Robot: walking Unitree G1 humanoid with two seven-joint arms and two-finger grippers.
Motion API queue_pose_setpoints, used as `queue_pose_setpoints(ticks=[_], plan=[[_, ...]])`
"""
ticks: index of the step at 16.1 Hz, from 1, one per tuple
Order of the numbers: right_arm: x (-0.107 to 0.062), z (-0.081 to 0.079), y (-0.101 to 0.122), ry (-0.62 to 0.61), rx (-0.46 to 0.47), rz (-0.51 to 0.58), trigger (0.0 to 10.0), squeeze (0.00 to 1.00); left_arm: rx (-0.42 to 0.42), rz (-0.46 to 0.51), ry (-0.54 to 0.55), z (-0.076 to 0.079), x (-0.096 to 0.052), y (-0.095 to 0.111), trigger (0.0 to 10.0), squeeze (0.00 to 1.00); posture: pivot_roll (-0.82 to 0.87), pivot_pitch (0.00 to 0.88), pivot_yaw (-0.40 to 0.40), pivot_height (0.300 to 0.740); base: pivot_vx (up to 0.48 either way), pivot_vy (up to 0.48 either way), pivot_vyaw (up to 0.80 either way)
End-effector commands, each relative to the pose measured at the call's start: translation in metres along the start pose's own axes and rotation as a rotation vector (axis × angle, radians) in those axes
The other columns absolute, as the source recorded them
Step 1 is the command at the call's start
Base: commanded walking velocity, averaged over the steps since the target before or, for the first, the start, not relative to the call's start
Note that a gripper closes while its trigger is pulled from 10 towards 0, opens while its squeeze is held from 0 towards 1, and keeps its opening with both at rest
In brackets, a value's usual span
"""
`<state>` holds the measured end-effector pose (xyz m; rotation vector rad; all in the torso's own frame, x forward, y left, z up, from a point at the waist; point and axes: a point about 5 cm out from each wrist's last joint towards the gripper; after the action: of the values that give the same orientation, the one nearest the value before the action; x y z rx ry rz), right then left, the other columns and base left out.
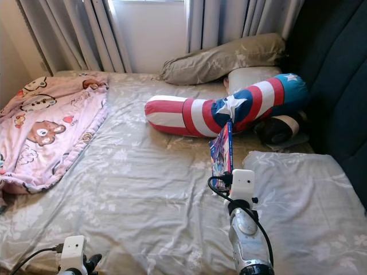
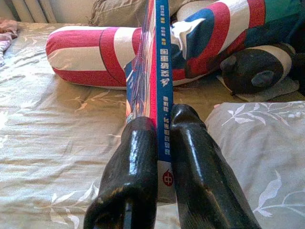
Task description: Clean up the room
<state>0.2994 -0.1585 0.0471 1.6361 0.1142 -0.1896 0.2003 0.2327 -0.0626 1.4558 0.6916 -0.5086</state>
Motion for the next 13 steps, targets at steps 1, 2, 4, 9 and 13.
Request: queue_pose_setpoints(ticks=[1, 2, 4, 9, 13], plan=[[0.004, -0.003, 0.010, 0.013, -0.012, 0.035, 10.0, 0.00, 0.009, -0.012, -0.004, 0.000, 0.000, -0.002, 10.0, 0.00, 0.01, 0.025, -0.007, 0.658, 0.000, 0.000, 0.00], [0.004, -0.005, 0.010, 0.025, -0.010, 0.040, 10.0, 0.00, 0.009, -0.002, 0.002, -0.001, 0.000, -0.001, 10.0, 0.00, 0.01, 0.027, -0.007, 0.653, 0.000, 0.000, 0.00], [0.002, -0.007, 0.011, 0.041, 0.015, 0.055, 10.0, 0.00, -0.003, 0.117, 0.033, -0.005, 0.003, 0.023, 10.0, 0.00, 0.01, 0.021, -0.007, 0.653, 0.000, 0.000, 0.00], [0.002, -0.009, 0.007, 0.069, 0.020, 0.038, 10.0, 0.00, -0.025, 0.488, -0.037, 0.009, 0.004, 0.102, 10.0, 0.00, 0.01, 0.000, -0.002, 0.653, 0.000, 0.000, 0.00], [0.005, -0.014, 0.010, 0.086, 0.020, 0.040, 10.0, 0.00, -0.023, 0.522, -0.062, 0.011, 0.003, 0.110, 10.0, 0.00, 0.01, 0.000, -0.001, 0.653, 0.000, 0.000, 0.00]])
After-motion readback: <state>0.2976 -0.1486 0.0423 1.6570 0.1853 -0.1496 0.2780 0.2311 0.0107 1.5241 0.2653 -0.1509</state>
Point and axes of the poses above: a point about 5 cm out from each wrist's last joint towards the gripper, its own x axis pointing out of the wrist towards the gripper, its own y axis along the axis of the wrist's last joint, z = x × y, and after that the axes turned 1 degree about x, right-handed
